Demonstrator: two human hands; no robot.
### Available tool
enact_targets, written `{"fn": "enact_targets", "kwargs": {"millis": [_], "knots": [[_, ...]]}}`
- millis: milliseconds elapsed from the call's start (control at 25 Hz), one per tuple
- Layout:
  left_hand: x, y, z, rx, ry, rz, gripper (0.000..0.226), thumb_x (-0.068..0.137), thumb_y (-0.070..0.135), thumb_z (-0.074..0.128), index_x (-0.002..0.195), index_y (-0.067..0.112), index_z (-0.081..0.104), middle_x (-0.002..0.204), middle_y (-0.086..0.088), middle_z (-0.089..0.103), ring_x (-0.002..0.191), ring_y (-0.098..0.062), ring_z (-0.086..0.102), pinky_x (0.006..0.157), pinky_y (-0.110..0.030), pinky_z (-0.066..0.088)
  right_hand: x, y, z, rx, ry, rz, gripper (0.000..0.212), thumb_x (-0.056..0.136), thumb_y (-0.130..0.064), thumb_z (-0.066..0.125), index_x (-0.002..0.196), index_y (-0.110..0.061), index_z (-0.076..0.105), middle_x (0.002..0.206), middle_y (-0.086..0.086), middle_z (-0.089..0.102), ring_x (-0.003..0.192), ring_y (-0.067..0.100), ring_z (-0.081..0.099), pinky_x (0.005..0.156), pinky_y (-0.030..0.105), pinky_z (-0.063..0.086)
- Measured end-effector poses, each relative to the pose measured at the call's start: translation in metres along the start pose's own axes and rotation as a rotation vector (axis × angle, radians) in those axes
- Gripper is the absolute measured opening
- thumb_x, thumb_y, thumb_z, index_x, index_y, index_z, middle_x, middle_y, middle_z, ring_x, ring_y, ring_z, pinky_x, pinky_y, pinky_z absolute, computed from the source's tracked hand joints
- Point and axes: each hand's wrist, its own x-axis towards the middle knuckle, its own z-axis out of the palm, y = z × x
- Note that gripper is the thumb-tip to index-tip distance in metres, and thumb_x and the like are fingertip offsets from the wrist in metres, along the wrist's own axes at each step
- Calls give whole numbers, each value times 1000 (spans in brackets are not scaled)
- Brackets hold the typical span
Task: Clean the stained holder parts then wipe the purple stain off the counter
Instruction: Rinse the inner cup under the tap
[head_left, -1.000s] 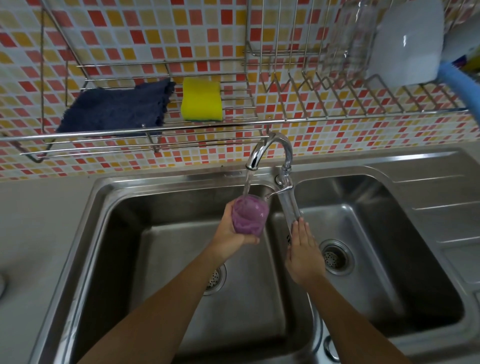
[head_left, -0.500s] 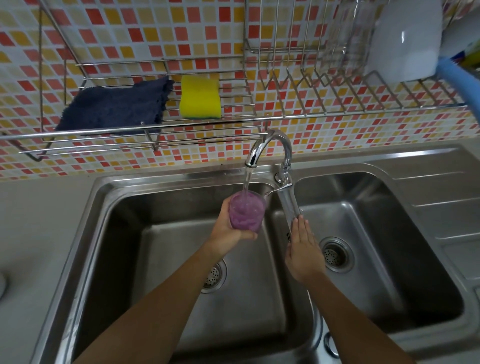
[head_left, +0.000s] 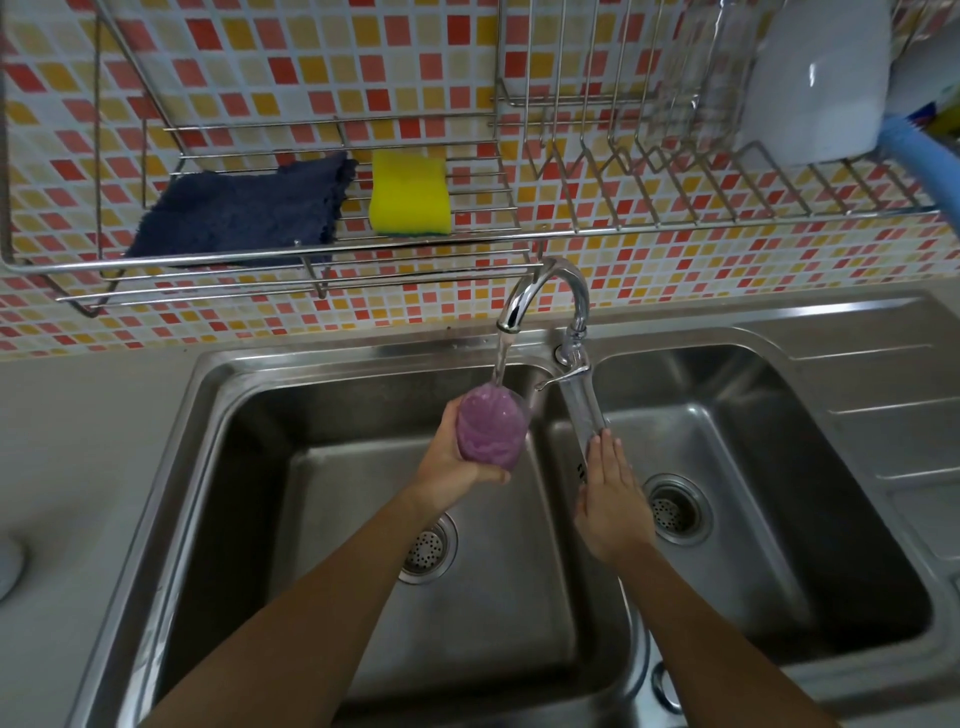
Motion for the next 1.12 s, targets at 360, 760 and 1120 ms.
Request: {"fn": "enact_targets", "kwargs": {"millis": [360, 760, 1120], "knots": [[-7, 4, -10, 20, 2, 16, 89, 57, -22, 71, 128, 18, 38, 112, 1, 52, 105, -12, 54, 73, -14, 51, 43, -10, -51, 468, 299, 119, 48, 93, -11, 44, 140, -5, 33, 146, 17, 37, 135, 28, 34, 111, 36, 27], [-22, 3, -29, 15, 49, 28, 90, 56, -24, 72, 129, 18, 39, 115, 0, 53, 105, -11, 54, 72, -14, 50, 113, -57, -82, -9, -129, -227, 21, 91, -10, 48, 112, -8, 51, 116, 14, 56, 106, 29, 55, 86, 38, 45], [-19, 0, -38, 185, 154, 48, 90, 52, -16, 77, 126, 22, 42, 116, -2, 51, 105, -13, 54, 78, -15, 50, 96, -22, -92, 411, 194, 88, 33, 97, -22, 42, 124, -3, 47, 110, 24, 60, 100, 37, 59, 87, 45, 48]]}}
